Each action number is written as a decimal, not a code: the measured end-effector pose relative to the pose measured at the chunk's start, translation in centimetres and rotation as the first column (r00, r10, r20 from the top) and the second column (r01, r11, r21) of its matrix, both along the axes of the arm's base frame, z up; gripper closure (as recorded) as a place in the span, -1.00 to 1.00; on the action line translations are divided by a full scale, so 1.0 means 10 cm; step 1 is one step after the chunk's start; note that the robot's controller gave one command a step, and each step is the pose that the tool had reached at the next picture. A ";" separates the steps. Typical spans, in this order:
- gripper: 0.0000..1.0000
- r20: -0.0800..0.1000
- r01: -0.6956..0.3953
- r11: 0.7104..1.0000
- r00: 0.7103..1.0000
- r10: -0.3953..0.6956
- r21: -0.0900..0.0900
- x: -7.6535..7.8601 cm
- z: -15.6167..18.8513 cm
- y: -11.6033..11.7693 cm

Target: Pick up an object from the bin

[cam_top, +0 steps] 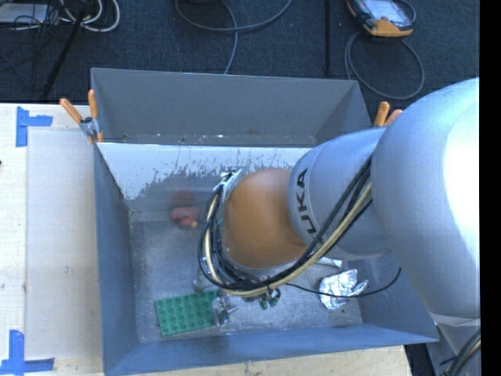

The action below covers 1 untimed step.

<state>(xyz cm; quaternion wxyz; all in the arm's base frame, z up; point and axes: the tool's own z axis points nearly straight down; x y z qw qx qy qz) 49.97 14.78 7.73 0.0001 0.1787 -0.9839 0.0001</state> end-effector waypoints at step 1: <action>1.00 0.005 0.012 1.000 1.000 -0.012 0.001 0.12 0.55 -0.06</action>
Offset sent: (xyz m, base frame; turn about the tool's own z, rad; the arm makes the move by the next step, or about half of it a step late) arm 0.0102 -0.0058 0.0523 0.0094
